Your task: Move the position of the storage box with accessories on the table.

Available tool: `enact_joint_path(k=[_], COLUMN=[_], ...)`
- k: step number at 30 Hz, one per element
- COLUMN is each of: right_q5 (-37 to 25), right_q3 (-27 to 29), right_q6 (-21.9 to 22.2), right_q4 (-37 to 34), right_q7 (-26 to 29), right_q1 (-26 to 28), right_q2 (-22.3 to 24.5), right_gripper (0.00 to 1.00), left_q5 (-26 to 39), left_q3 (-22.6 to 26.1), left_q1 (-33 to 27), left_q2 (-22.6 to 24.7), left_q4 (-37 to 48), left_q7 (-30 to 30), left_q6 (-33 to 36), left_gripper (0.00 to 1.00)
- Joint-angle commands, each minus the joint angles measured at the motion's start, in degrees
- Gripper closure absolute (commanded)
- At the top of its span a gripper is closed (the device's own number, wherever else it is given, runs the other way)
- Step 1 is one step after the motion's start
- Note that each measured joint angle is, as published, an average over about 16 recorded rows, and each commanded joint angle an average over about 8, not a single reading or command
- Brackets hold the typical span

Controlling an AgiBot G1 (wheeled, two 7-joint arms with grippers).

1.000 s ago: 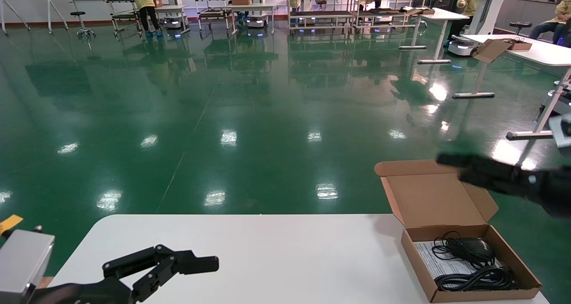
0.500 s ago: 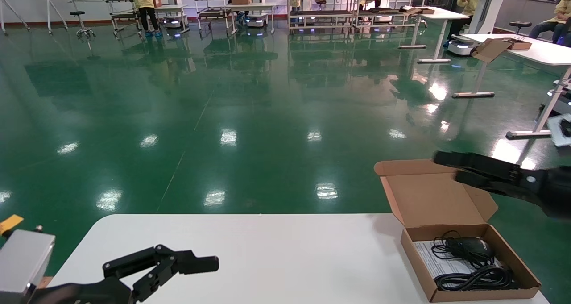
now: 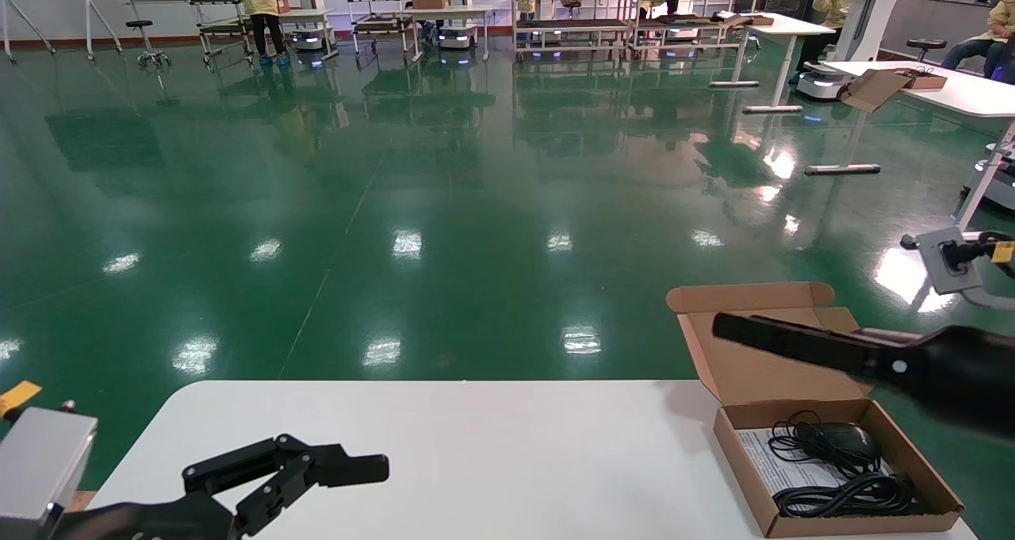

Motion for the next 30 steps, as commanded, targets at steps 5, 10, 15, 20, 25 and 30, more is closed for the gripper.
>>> enact_joint_path(k=[5, 10, 15, 20, 25, 30], right_q5=[1.0, 1.8, 2.6, 3.3, 4.1, 4.9], right_q3=[3.0, 5.6, 8.1, 10.6, 13.2, 15.7], right_q6=[-0.8, -1.5, -2.2, -2.9, -3.6, -4.3], right_q4=[7.0, 12.9, 18.8, 24.6, 30.5, 36.4], right_q7=[-2.6, -4.8, -7.0, -9.1, -11.3, -13.5], right_q1=[-4.2, -7.8, -11.3, -14.8, -18.3, -21.9], right_q2=[1.1, 2.0, 2.9, 3.8, 4.8, 5.7], right_gripper=[0.0, 0.0, 0.0, 0.0, 0.0, 0.0], left_q5=[0.0, 0.0, 0.0, 0.0, 0.0, 0.0], left_q3=[0.0, 0.0, 0.0, 0.0, 0.0, 0.0], left_q1=[0.0, 0.0, 0.0, 0.0, 0.0, 0.0], left_q2=[0.0, 0.0, 0.0, 0.0, 0.0, 0.0], left_q4=[0.0, 0.0, 0.0, 0.0, 0.0, 0.0], left_q7=[0.0, 0.0, 0.0, 0.0, 0.0, 0.0], left_q6=[0.0, 0.0, 0.0, 0.0, 0.0, 0.0], left_gripper=[0.0, 0.0, 0.0, 0.0, 0.0, 0.0])
